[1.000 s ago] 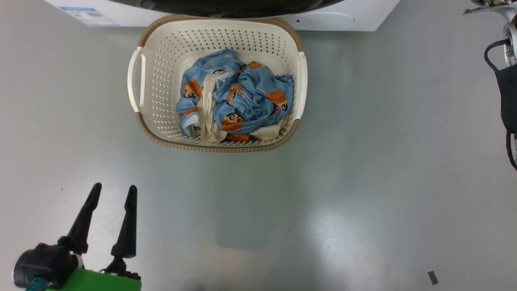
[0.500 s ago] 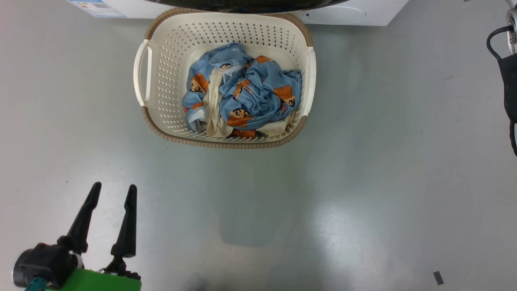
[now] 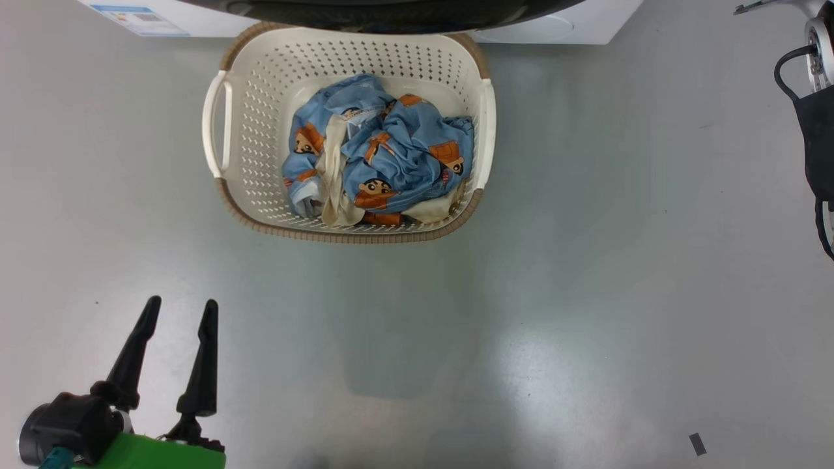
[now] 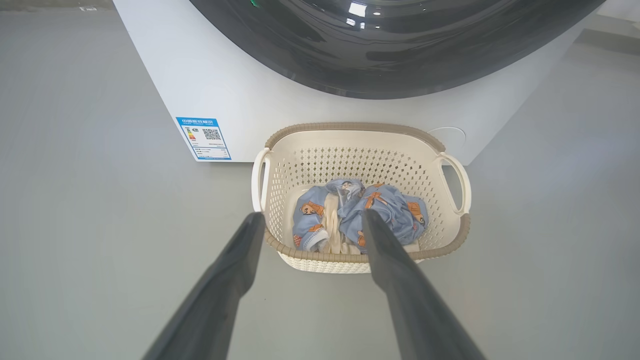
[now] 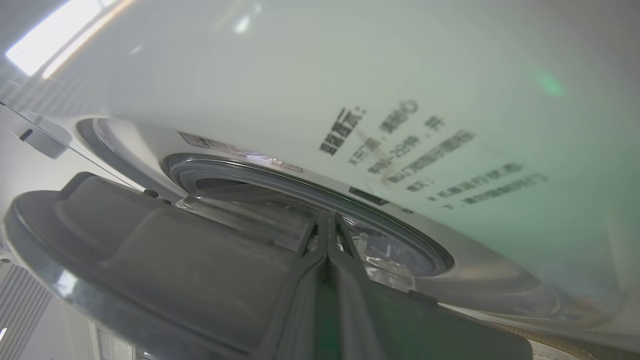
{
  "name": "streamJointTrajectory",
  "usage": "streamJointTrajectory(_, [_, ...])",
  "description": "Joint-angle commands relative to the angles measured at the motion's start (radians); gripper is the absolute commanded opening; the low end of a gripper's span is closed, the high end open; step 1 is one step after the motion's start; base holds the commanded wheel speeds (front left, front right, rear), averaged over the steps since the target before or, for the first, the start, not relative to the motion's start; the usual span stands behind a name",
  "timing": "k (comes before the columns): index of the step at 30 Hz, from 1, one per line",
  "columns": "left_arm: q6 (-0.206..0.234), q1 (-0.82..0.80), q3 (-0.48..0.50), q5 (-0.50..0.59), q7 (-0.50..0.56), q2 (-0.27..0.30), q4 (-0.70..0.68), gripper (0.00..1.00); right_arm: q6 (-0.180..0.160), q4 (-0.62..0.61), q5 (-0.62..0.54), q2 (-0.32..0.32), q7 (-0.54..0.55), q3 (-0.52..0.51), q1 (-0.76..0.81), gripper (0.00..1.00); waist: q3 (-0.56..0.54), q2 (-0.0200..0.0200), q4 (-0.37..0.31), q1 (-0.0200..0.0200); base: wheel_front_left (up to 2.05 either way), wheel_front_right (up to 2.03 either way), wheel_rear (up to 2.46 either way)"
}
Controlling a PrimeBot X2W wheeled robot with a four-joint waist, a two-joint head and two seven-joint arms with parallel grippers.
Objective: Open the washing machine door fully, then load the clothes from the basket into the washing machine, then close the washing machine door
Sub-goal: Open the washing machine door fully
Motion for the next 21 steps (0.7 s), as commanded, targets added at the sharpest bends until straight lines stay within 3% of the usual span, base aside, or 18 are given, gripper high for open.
streamJointTrajectory(1, [-0.002, 0.016, 0.041, 0.005, -0.006, 0.014, -0.015, 1.0, 0.003, -0.048, 0.008, 0.048, 0.024, 0.031, -0.006, 0.0, 0.0, 0.0, -0.005, 0.0, 0.0, 0.0, 0.0])
streamJointTrajectory(21, [-0.002, 0.009, 0.064, 0.017, -0.006, 0.014, -0.001, 1.0, 0.003, -0.169, 0.006, 0.104, 0.064, 0.103, 0.064, 0.0, -0.016, 0.0, -0.057, 0.0, 0.0, 0.0, 0.0])
